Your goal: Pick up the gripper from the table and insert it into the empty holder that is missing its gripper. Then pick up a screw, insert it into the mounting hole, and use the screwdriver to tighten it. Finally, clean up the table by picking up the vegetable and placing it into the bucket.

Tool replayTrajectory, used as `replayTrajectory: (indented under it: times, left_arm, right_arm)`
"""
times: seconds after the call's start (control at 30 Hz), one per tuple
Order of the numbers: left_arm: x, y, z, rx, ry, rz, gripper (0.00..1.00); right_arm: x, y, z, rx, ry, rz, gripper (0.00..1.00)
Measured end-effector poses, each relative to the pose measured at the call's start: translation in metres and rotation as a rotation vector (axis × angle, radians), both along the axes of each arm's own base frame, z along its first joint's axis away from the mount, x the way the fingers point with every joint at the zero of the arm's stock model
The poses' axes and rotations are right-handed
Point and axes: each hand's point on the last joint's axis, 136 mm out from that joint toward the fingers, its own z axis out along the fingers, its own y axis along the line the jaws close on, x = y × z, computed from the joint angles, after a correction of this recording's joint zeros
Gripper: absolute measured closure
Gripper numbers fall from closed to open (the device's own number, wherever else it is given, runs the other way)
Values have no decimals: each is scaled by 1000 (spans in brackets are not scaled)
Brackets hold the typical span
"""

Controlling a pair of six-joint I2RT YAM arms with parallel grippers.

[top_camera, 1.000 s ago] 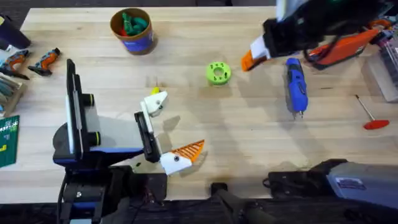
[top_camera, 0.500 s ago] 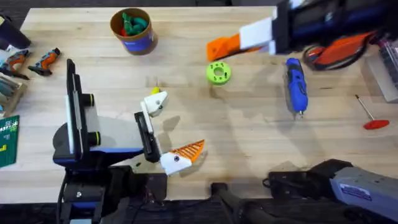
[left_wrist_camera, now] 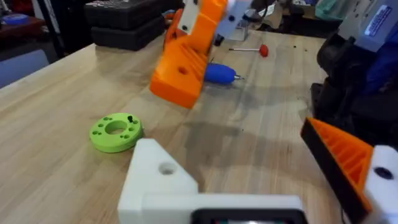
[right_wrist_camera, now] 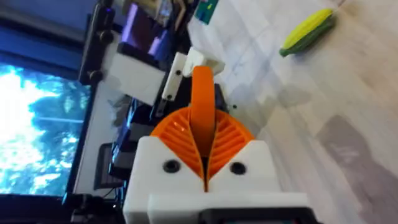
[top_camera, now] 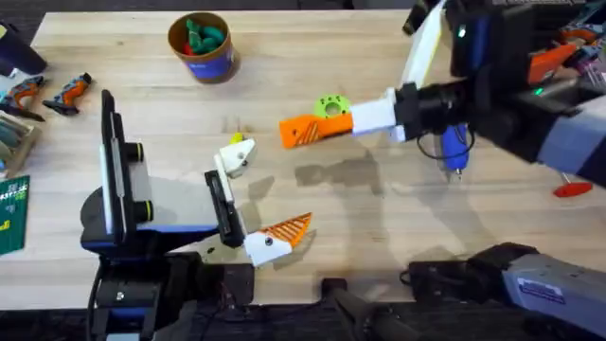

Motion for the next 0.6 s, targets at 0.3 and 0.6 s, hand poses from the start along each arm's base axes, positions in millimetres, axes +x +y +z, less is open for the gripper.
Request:
replayTrajectory:
  times: [0.3, 0.6]
  left_arm:
    - [0, 0, 0, 0, 0, 0, 16]
    - [0, 0, 0, 0, 0, 0, 15]
  right_arm:
    - [-18, -2, -21, 83, 77, 27, 989]
    - [-20, -3, -23, 74, 251, -4, 989]
